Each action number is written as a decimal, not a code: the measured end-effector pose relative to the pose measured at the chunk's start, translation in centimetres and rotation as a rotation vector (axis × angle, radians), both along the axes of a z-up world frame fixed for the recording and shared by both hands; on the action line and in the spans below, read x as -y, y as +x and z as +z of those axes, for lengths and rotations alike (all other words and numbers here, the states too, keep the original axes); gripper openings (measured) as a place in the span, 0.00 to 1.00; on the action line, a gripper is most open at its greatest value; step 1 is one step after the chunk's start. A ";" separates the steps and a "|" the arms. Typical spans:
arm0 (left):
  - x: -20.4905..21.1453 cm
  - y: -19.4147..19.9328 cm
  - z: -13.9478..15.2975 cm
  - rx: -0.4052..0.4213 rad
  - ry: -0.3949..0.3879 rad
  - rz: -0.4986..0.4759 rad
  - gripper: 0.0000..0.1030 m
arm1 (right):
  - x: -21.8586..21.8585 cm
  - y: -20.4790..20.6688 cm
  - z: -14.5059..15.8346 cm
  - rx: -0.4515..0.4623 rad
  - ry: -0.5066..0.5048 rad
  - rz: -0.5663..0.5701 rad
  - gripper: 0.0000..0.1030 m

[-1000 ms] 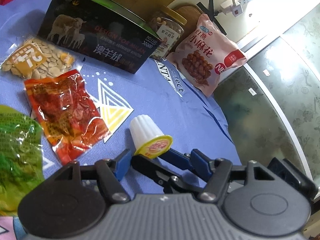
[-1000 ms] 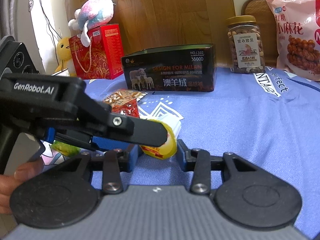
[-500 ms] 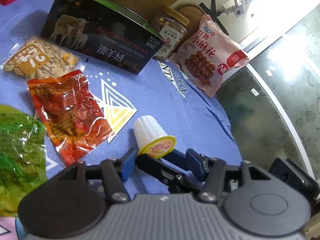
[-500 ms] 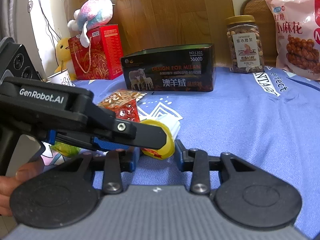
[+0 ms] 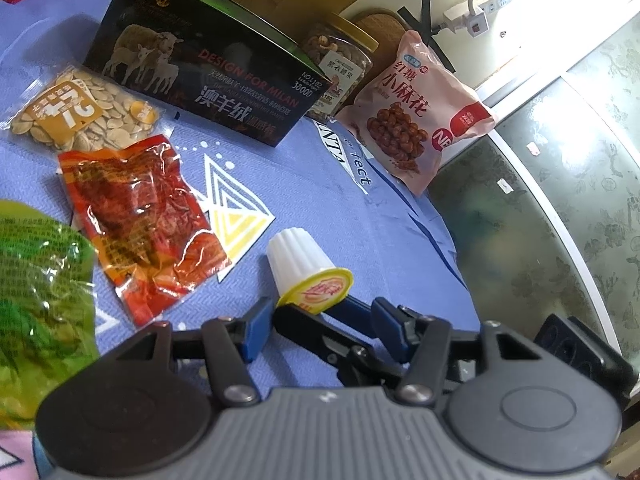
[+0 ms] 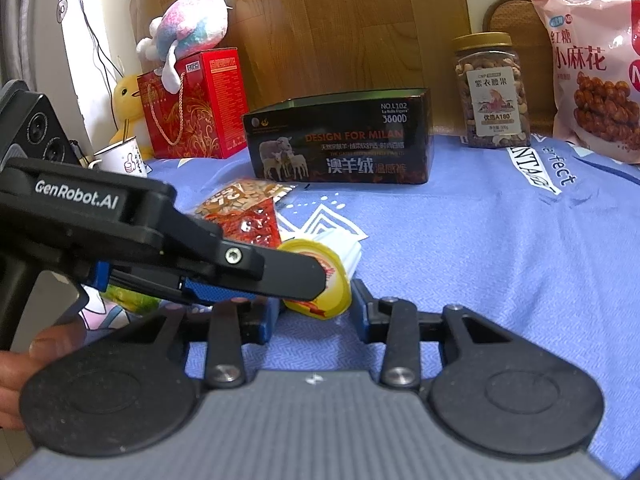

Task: Organize snacks
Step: 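Close the left gripper around the yogurt cup and lift it, then carry the yogurt cup into the black tin box and release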

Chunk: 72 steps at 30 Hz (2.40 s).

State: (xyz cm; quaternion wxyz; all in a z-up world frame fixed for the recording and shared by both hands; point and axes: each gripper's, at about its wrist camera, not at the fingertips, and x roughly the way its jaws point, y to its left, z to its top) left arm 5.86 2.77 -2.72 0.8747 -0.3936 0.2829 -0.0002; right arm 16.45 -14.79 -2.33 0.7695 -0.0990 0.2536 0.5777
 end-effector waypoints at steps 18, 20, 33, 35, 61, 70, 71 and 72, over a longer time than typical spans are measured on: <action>0.0 0.1 0.0 -0.005 -0.008 0.008 0.52 | 0.1 0.1 0.0 -0.004 0.002 -0.008 0.41; 0.1 0.2 0.1 -0.009 0.003 0.014 0.48 | 0.1 0.0 0.0 0.003 0.001 -0.006 0.39; -0.2 -0.7 1.7 0.014 0.031 0.036 0.38 | 0.5 -0.8 1.3 -0.021 0.083 -0.046 0.32; -0.9 -1.4 2.7 0.047 0.022 0.044 0.38 | 0.0 -0.9 2.4 -0.026 0.107 -0.037 0.31; -17.0 -0.1 7.8 0.146 0.168 0.250 0.44 | -12.3 5.0 4.4 -0.070 0.138 0.094 0.44; -16.9 -2.5 1.5 -0.062 0.059 0.250 0.59 | -12.7 7.2 0.4 -0.315 0.012 0.021 0.44; -16.6 -2.3 1.1 -0.056 0.069 0.251 0.58 | -13.2 7.1 0.4 -0.336 0.000 0.033 0.45; -16.1 -2.3 0.9 -0.045 0.079 0.254 0.55 | -13.6 6.8 0.3 -0.356 0.002 0.046 0.45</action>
